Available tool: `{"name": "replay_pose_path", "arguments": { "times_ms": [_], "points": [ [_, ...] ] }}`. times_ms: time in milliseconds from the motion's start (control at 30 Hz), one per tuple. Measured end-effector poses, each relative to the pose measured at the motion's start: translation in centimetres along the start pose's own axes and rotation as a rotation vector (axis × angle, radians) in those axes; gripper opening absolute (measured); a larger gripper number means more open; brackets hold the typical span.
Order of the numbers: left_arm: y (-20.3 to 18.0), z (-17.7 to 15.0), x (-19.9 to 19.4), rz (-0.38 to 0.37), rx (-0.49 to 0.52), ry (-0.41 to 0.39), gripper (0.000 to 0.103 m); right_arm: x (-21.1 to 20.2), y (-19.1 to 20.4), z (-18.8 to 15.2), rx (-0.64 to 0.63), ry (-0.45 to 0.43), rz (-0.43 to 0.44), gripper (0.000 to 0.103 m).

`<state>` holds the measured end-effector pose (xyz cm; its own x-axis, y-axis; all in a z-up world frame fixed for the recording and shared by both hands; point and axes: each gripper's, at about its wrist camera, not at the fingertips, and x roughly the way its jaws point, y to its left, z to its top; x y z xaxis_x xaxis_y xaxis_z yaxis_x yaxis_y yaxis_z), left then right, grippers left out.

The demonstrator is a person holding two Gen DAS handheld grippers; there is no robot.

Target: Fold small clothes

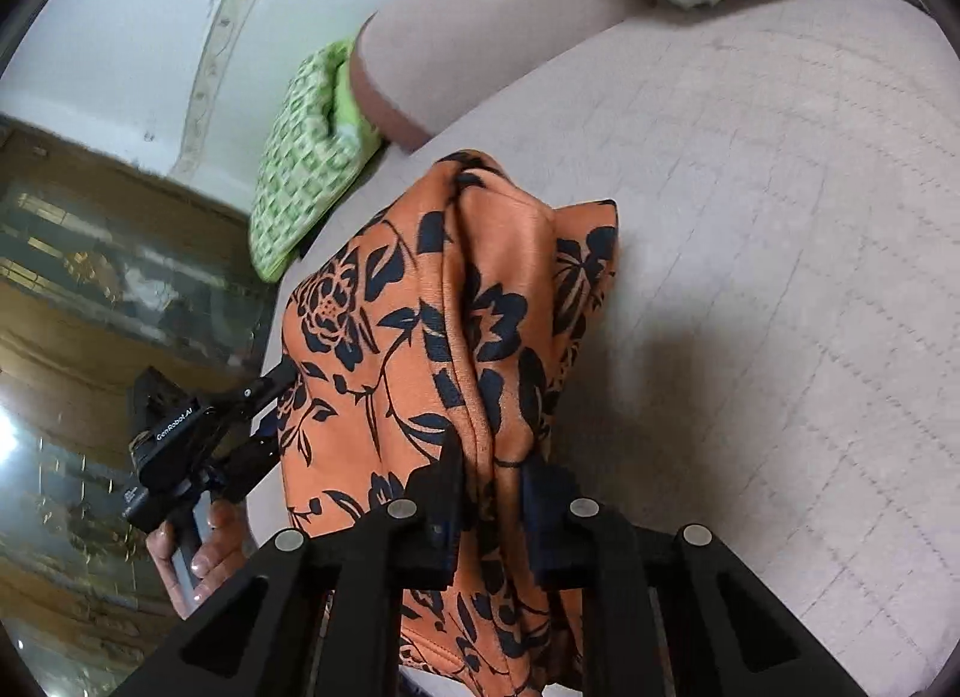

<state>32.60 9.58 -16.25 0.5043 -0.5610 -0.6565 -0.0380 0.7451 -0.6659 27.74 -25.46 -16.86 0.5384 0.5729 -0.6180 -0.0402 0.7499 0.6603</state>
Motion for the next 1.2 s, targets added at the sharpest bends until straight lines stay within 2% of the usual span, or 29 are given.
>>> {"name": "replay_pose_path", "arguments": {
  "times_ms": [67,133,167,200,233,300,367,433,500,567,633,667,733,800,867,933,967,1033,1067,1133,1200],
  "points": [
    [1.2,-0.1,1.0,0.071,-0.036,0.024,0.031,1.5,-1.3,0.7,-0.01,-0.006,-0.098,0.018],
    [2.2,-1.4,0.0,0.059,-0.042,0.025,0.032,2.7,-2.6,0.4,-0.031,0.004,-0.234,0.018],
    [2.4,-2.1,-0.9,0.051,-0.029,0.011,0.032,2.7,-3.0,0.1,-0.01,0.005,-0.232,0.018],
    [2.8,-3.3,-2.3,0.053,0.007,-0.018,0.038,2.1,-3.1,-0.3,0.018,-0.011,-0.188,0.018],
    [3.2,-4.7,-3.4,0.066,0.041,-0.041,0.05,1.1,-2.7,-1.0,0.017,-0.029,-0.167,0.018],
    [3.9,-7.5,-4.9,0.105,0.088,-0.063,0.062,-0.9,-1.7,-2.6,-0.018,-0.047,-0.171,0.022],
    [4.4,-9.7,-5.1,0.15,0.127,-0.071,0.062,-2.3,-0.7,-4.6,-0.025,-0.042,-0.145,0.029],
    [5.2,-11.6,-5.2,0.196,0.147,-0.074,0.062,-2.5,0.3,-6.2,-0.047,-0.027,-0.129,0.029],
    [5.6,-13.0,-4.2,0.191,0.137,-0.038,0.062,-2.1,0.5,-8.0,-0.05,-0.004,-0.159,0.029],
    [5.8,-13.9,-3.4,0.194,0.122,-0.009,0.062,-2.4,-0.2,-9.8,-0.046,0.006,-0.152,0.029],
    [5.7,-14.9,-3.3,0.184,0.106,0.002,0.048,-1.7,-0.7,-10.8,-0.058,0.021,-0.229,0.022],
    [5.4,-15.2,-3.4,0.184,0.098,0.002,0.047,-1.7,-0.9,-11.2,-0.056,0.029,-0.272,0.009],
    [4.5,-15.9,-3.6,0.222,0.137,-0.018,0.045,-2.6,-0.7,-11.6,-0.062,0.026,-0.275,0.003],
    [4.3,-16.1,-2.8,0.273,0.153,-0.019,0.045,-3.5,0.3,-11.9,-0.107,0.005,-0.36,0.0],
    [4.6,-16.3,-1.7,0.308,0.152,-0.007,0.045,-3.2,0.0,-11.6,-0.099,0.007,-0.385,0.0],
    [4.3,-16.6,-2.5,0.302,0.15,-0.015,0.045,-2.4,-1.3,-11.4,-0.067,0.018,-0.399,0.0],
    [4.0,-16.8,-3.1,0.28,0.152,-0.017,0.045,-2.7,-1.7,-11.5,-0.039,0.016,-0.354,0.0],
    [3.5,-17.4,-4.8,0.228,0.181,-0.037,0.045,-4.7,-1.6,-12.2,-0.016,-0.031,-0.208,0.0],
    [3.4,-17.6,-5.4,0.214,0.193,-0.046,0.047,-5.5,-1.2,-12.7,-0.022,-0.061,-0.173,0.001],
    [3.6,-17.5,-6.0,0.213,0.203,-0.035,0.052,-6.3,-0.5,-13.1,-0.031,-0.086,-0.147,0.003],
    [4.0,-17.0,-6.4,0.216,0.188,-0.036,0.052,-6.1,-0.3,-13.2,-0.043,-0.066,-0.155,0.007]
  ]
}}
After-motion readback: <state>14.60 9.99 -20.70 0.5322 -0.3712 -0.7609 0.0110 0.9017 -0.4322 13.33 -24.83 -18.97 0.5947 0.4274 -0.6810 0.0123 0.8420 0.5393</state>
